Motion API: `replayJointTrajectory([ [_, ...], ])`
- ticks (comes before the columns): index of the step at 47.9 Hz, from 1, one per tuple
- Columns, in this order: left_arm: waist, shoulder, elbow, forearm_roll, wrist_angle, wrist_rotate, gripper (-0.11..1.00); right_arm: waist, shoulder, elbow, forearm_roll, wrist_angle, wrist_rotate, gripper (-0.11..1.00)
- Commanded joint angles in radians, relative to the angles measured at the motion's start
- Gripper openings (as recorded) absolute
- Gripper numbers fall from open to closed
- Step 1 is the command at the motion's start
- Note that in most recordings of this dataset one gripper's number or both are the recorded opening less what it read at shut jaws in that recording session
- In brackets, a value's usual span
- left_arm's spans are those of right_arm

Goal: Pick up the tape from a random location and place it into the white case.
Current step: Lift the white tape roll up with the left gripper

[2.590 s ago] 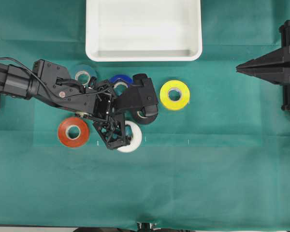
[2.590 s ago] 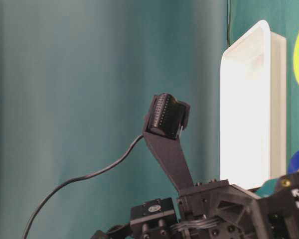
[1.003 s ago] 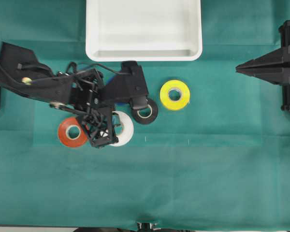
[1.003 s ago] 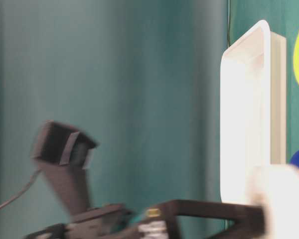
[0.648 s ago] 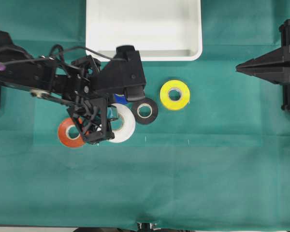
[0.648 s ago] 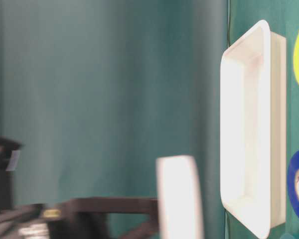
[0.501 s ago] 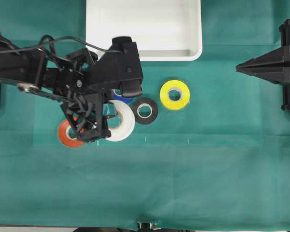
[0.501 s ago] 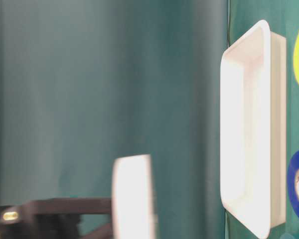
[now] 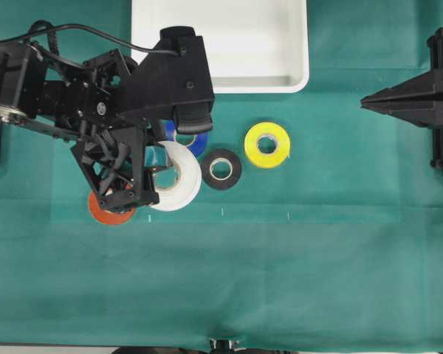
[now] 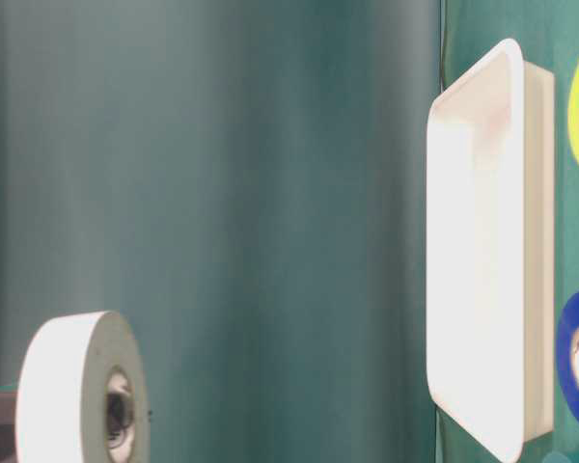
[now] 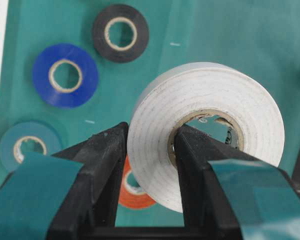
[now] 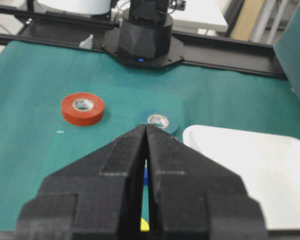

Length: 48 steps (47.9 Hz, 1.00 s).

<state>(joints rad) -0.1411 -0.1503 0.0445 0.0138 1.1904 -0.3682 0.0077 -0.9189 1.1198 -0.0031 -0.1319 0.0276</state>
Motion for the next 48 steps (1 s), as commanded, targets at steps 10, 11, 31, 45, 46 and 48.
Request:
replayJointTrajectory([
  [10, 0.000, -0.029, -0.017, 0.006, 0.002, 0.015, 0.27, 0.002, 0.006, -0.028, -0.002, -0.005, -0.002, 0.00],
  [11, 0.002, -0.029, -0.017, 0.006, 0.002, 0.015, 0.27, 0.002, 0.006, -0.028, -0.002, -0.005, -0.002, 0.00],
  [31, 0.002, -0.029, -0.015, 0.006, 0.002, 0.017, 0.27, 0.002, 0.006, -0.029, -0.002, -0.005, -0.002, 0.00],
  [45, 0.017, -0.032, -0.012, 0.006, 0.002, 0.020, 0.27, 0.002, 0.006, -0.029, -0.002, -0.005, -0.002, 0.00],
  [46, 0.021, -0.032, -0.012, 0.008, 0.002, 0.020, 0.27, 0.000, 0.008, -0.029, -0.002, -0.005, -0.002, 0.00],
  [48, 0.031, -0.034, -0.011, 0.006, 0.003, 0.023, 0.27, 0.002, 0.006, -0.028, -0.002, -0.005, -0.002, 0.00],
])
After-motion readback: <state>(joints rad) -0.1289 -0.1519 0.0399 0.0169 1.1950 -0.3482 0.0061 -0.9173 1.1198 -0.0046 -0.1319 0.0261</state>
